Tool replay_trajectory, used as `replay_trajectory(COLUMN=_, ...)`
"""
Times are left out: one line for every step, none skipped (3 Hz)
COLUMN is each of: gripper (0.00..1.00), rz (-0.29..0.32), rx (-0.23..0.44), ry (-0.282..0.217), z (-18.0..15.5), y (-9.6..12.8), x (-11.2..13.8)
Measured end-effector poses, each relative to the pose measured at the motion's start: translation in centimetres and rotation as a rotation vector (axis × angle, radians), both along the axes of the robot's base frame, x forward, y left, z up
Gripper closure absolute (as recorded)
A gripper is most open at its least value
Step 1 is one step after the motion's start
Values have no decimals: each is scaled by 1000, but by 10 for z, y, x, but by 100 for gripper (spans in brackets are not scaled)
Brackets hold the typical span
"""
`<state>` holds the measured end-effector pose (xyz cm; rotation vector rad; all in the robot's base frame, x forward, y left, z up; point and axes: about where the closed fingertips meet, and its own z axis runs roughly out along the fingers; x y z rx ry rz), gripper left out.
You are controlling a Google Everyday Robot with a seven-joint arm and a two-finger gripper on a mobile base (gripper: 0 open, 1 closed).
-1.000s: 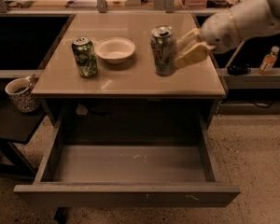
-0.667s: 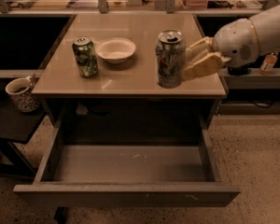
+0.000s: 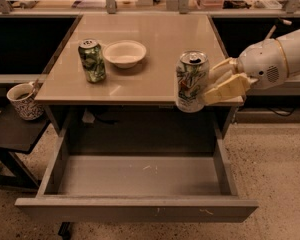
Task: Place 7up can into top drawer
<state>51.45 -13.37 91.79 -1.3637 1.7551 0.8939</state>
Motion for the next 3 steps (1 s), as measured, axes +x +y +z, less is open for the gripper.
replay_trajectory(gripper=100, rz=-37, rx=-34, ry=-37, z=-28, y=3, x=8)
replay_trajectory(gripper=100, rz=-87, rx=-137, ry=-82, z=-107, y=-5, x=5)
replay_trajectory(gripper=100, rz=-153, rx=-219, ry=-95, z=-179, y=-12, x=15)
